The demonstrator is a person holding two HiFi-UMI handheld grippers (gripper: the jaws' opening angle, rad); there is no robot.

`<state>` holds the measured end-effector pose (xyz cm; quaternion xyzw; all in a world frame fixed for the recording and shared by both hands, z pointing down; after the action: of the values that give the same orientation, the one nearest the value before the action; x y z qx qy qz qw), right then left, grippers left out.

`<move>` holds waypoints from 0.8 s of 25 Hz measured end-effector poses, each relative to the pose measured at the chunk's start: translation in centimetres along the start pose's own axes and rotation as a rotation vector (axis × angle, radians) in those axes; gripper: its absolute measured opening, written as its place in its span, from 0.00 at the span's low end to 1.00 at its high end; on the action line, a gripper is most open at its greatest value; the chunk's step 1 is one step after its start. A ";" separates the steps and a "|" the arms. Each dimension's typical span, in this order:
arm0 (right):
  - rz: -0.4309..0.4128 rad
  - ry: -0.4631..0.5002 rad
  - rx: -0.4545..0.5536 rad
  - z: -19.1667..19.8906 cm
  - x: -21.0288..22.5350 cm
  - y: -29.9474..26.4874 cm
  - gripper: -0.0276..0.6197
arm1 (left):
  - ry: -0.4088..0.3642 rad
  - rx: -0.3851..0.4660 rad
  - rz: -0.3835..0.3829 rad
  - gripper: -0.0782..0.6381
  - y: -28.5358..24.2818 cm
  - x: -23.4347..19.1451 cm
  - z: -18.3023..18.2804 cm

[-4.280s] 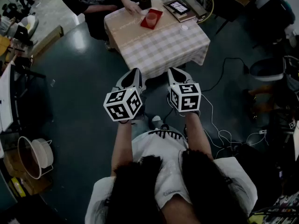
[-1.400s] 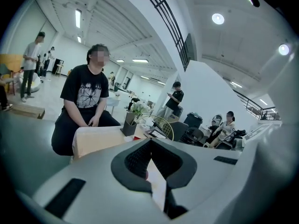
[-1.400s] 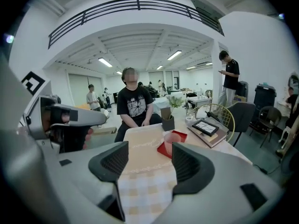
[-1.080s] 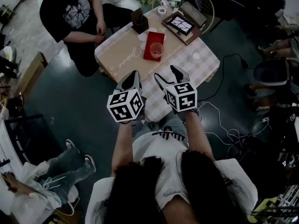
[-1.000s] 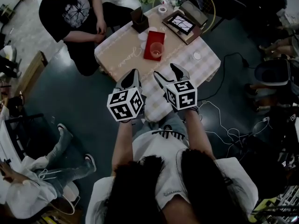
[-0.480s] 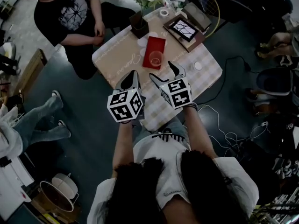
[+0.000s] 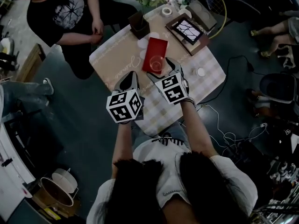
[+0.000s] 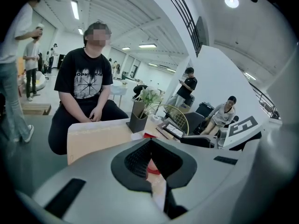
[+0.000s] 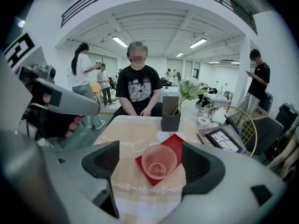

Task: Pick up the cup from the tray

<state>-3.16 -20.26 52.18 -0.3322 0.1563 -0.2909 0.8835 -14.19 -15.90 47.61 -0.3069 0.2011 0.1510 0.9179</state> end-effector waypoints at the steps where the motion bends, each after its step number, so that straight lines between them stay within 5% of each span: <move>1: -0.001 0.010 -0.011 0.2 0.1 -0.5 0.66 | 0.004 -0.002 -0.004 0.12 -0.4 -0.2 -0.1; 20: -0.080 0.050 -0.179 3.1 0.6 -7.6 0.67 | 0.059 -0.094 -0.038 0.12 -5.5 -2.2 1.2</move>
<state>-4.30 -23.68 59.55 -0.4086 0.1902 -0.3187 0.8338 -13.62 -19.68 52.28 -0.3579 0.2149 0.1335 0.8988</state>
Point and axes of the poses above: the fingertips, and each gripper's own axes: y backward along the fingers, x to its right, z out of its underside, the point moved 3 cm from there along y, backward along the fingers, and after that the axes turned 8 degrees about z, right-handed, at the moved point
